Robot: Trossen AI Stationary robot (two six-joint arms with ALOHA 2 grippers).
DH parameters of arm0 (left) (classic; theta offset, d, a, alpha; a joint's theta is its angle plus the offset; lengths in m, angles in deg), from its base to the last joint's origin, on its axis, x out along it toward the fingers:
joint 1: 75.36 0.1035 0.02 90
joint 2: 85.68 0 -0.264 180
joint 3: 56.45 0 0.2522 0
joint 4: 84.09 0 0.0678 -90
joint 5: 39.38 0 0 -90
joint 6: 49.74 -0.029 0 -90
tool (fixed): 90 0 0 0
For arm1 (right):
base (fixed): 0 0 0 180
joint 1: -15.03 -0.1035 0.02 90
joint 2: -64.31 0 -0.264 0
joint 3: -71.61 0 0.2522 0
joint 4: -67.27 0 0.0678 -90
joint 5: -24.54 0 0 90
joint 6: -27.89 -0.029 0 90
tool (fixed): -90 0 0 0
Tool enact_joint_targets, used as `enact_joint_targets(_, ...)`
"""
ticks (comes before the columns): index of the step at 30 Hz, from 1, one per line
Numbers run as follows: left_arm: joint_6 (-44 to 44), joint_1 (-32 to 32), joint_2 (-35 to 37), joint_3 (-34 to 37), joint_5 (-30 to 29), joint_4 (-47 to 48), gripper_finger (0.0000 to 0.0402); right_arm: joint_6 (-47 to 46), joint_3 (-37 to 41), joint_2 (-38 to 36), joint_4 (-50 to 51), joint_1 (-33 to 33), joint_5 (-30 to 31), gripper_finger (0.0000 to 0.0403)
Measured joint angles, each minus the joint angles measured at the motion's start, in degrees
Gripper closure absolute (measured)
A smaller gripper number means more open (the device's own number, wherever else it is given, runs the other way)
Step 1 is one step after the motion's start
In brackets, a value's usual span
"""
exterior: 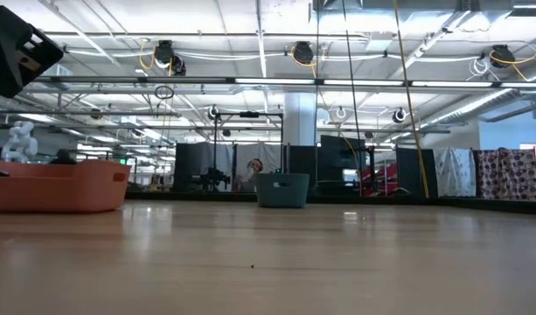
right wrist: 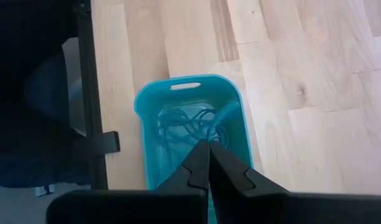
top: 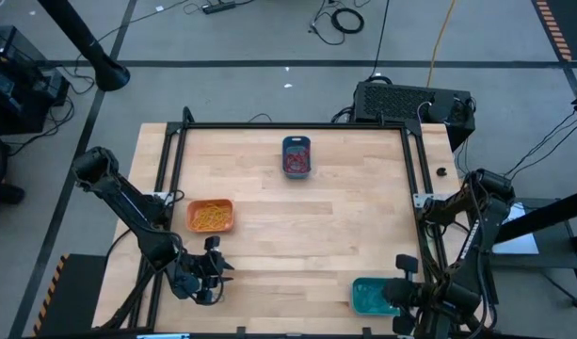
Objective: Sort rubber bands into baskets
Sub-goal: Put the right blue rubber band into the light blue bin, then put the blue rubber band into the light blue bin
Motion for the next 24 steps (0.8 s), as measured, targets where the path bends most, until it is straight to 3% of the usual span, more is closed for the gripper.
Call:
enact_joint_targets(7,0.0,0.0,0.0,0.0,0.0,0.0,0.0268,-3.7,0.0,0.0,3.1,0.0,-0.1,0.0397)
enact_joint_targets(19,0.0,0.0,0.0,0.0,0.0,0.0,0.0268,-4.5,0.0,0.0,3.7,0.0,0.4,0.0348)
enact_joint_targets(24,-0.1,0.0,0.0,0.0,0.0,0.1,0.0268,-1.2,0.0,0.0,2.3,0.0,5.3,0.0335)
